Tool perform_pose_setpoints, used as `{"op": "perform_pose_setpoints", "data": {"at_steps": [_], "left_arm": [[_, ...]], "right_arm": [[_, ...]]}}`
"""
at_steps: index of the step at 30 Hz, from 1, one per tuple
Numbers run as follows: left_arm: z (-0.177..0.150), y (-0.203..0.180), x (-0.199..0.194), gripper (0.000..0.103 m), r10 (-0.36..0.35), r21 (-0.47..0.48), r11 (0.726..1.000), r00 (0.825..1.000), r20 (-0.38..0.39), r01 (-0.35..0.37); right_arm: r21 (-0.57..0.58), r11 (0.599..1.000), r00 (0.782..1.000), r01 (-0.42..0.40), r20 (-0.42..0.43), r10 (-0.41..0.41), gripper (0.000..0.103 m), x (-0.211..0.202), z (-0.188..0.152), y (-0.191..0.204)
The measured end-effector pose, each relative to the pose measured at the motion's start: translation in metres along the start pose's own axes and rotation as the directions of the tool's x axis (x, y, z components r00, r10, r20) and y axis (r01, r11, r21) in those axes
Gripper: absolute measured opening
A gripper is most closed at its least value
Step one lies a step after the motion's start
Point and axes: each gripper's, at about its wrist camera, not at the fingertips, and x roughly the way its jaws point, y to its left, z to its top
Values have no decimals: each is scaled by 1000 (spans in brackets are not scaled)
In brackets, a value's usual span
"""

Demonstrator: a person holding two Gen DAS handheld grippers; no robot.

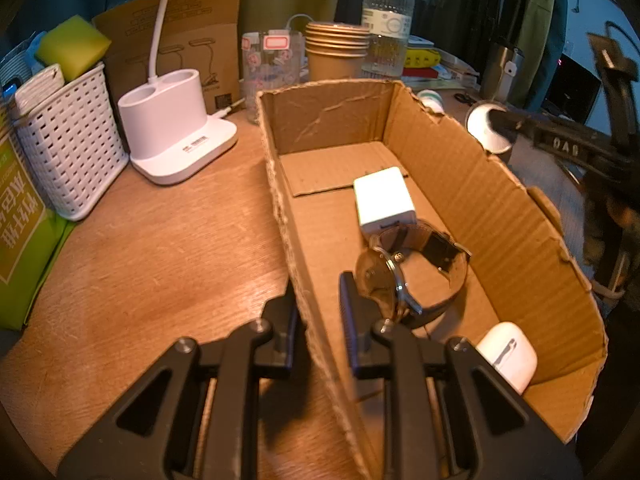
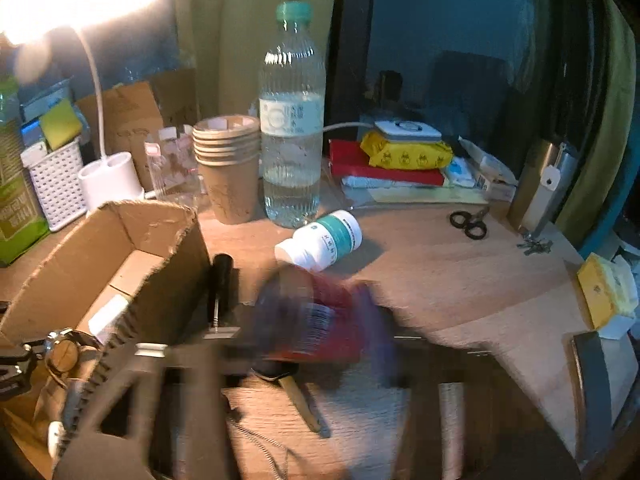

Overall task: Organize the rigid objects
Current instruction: 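Close the right gripper around the red-and-gold can and lift it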

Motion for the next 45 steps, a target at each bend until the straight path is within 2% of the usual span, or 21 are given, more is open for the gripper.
{"op": "perform_pose_setpoints", "data": {"at_steps": [8,10,11,12,17,22,25,28,33,43,44,45], "left_arm": [[0,-1,0,19,0,0,1000,1000,0,0],[0,-1,0,19,0,0,1000,1000,0,0],[0,-1,0,19,0,0,1000,1000,0,0],[0,-1,0,19,0,0,1000,1000,0,0],[0,-1,0,19,0,0,1000,1000,0,0],[0,-1,0,19,-1,0,1000,1000,0,1],[0,-1,0,19,-1,0,1000,1000,0,1],[0,-1,0,19,-1,0,1000,1000,0,1],[0,-1,0,19,-1,0,1000,1000,0,1],[0,-2,0,19,-1,0,1000,1000,0,1],[0,-1,0,19,-1,0,1000,1000,0,1],[0,-2,0,19,-1,0,1000,1000,0,1]], "right_arm": [[-27,1000,1000,-5,-25,5,32,0,-1,2],[-26,1000,999,1,-41,-2,42,5,-2,1],[-21,1000,999,2,-41,-3,54,7,-2,0],[-13,1000,999,-3,-37,2,61,8,-3,-2],[8,1000,998,7,-56,-7,66,23,-1,-9],[87,995,997,-50,-55,55,72,30,1,-22],[84,994,996,-71,-48,75,75,29,4,-19],[66,993,993,-101,-54,104,84,34,11,-12],[17,997,993,-80,-81,82,85,52,24,-1],[-5,999,987,-48,-156,47,85,83,22,8],[-7,999,986,-46,-161,44,84,84,22,8],[-8,999,985,-44,-165,42,78,86,21,9]]}}
